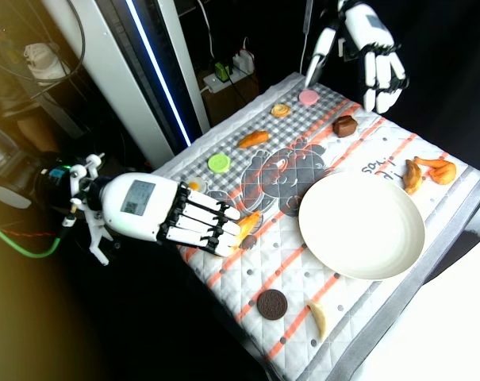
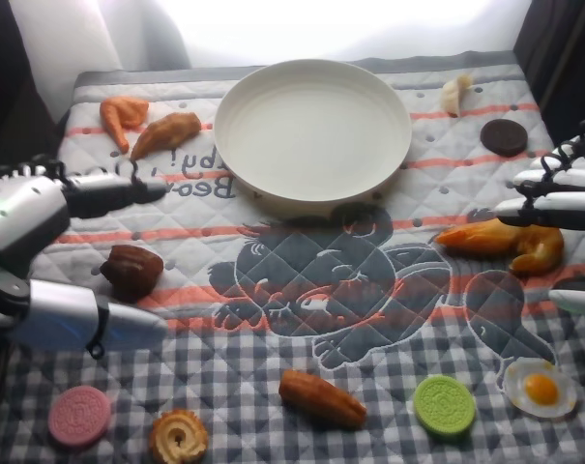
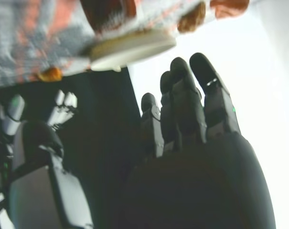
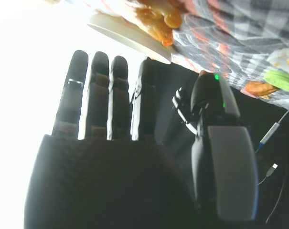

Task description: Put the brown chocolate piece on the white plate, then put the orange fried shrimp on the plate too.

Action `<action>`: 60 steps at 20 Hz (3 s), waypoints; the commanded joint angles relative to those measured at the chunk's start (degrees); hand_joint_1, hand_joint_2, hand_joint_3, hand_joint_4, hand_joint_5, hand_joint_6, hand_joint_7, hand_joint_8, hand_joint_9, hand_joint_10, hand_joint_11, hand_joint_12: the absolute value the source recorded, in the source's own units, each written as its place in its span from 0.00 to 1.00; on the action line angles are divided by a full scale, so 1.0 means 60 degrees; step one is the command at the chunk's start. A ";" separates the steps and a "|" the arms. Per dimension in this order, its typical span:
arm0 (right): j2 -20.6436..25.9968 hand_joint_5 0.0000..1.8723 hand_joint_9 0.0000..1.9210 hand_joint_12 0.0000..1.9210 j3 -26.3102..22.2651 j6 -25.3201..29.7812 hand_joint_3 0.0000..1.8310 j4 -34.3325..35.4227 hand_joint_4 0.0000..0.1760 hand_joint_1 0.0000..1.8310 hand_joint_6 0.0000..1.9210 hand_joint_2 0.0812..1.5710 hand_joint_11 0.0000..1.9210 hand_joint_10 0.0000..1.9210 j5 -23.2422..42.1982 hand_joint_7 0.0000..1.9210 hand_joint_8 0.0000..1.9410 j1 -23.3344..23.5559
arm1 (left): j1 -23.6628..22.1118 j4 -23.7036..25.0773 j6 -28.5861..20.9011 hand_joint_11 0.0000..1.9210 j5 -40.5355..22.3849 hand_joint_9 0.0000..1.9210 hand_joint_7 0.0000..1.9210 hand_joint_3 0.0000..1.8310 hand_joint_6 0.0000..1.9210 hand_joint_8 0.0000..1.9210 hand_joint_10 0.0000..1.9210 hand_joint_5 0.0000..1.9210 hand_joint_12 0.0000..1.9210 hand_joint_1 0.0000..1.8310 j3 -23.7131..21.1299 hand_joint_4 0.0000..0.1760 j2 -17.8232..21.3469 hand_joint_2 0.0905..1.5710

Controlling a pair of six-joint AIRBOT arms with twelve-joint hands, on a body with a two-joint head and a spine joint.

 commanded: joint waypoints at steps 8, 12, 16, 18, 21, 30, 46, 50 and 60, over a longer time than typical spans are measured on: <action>0.0111 0.25 0.18 0.33 -0.0015 -0.0007 0.00 0.0012 0.37 0.32 0.00 0.78 0.00 0.00 0.1131 0.20 0.00 0.0144 | -0.0567 -0.1047 0.1684 0.00 -0.0185 0.27 0.25 0.00 0.00 0.00 0.00 0.19 0.39 0.43 0.0712 1.00 -0.0707 0.48; 0.0108 0.26 0.19 0.38 -0.0016 -0.0007 0.00 0.0008 0.25 0.31 0.00 0.77 0.00 0.00 0.1131 0.21 0.00 0.0144 | -0.0751 -0.1223 0.1684 0.06 0.0070 0.41 0.42 0.00 0.01 0.01 0.02 0.40 0.43 0.49 0.1032 0.68 -0.0959 0.55; 0.0109 0.26 0.18 0.29 -0.0026 -0.0003 0.00 0.0008 0.20 0.26 0.00 0.77 0.00 0.00 0.1130 0.21 0.00 0.0142 | -0.0878 -0.1298 0.1684 0.09 0.0112 0.52 0.49 0.00 0.25 0.64 0.12 0.60 0.55 0.68 0.1142 0.00 -0.1144 0.68; 0.0112 0.26 0.20 0.33 -0.0025 -0.0003 0.00 0.0012 0.10 0.27 0.00 0.77 0.00 0.00 0.1131 0.22 0.00 0.0141 | -0.0905 -0.1353 0.1684 0.08 0.0072 0.43 0.48 0.00 0.30 0.66 0.40 0.58 0.59 0.68 0.1186 0.00 -0.1209 0.69; 0.0111 0.26 0.20 0.39 -0.0031 0.0012 0.00 0.0015 0.00 0.26 0.00 0.78 0.04 0.00 0.1131 0.21 0.00 0.0108 | -0.0965 -0.1527 0.1683 0.08 0.0049 0.40 0.50 0.00 0.22 0.64 0.47 0.62 0.59 0.69 0.1293 0.00 -0.1296 0.67; 0.0110 0.25 0.22 0.40 -0.0041 0.0030 0.00 0.0032 0.00 0.24 0.00 0.78 0.04 0.00 0.1134 0.22 0.00 0.0033 | -0.2332 -0.0474 0.1653 0.15 -0.0235 0.47 0.49 0.00 0.02 0.64 0.33 0.72 0.48 0.70 0.1259 0.00 -0.1218 0.66; -0.0946 0.25 0.21 0.32 0.0723 0.0030 0.00 0.0230 0.15 0.41 0.00 0.75 0.06 0.00 0.1141 0.23 0.00 0.0986 | -0.4577 -0.2022 0.1617 0.00 0.2265 0.24 0.23 0.00 0.00 0.00 0.04 0.14 0.47 0.41 0.4949 0.99 -0.4425 0.52; -0.1335 0.26 0.20 0.40 0.1104 0.0030 0.00 0.0290 0.59 0.40 0.00 0.68 0.01 0.00 0.0585 0.24 0.00 0.1365 | -0.4032 -0.0849 -0.0573 0.00 0.1425 0.16 0.10 0.00 0.00 0.00 0.00 0.03 0.23 0.46 0.4254 1.00 -0.3797 0.50; -0.1960 0.41 0.45 0.55 0.1949 0.0022 0.00 0.0411 0.03 0.58 0.00 0.64 0.22 0.03 -0.0870 0.43 0.01 0.1771 | -0.1621 0.1944 -0.3586 0.00 -0.2602 0.05 0.03 0.00 0.00 0.00 0.00 0.00 0.28 0.49 0.0661 0.93 -0.0799 0.43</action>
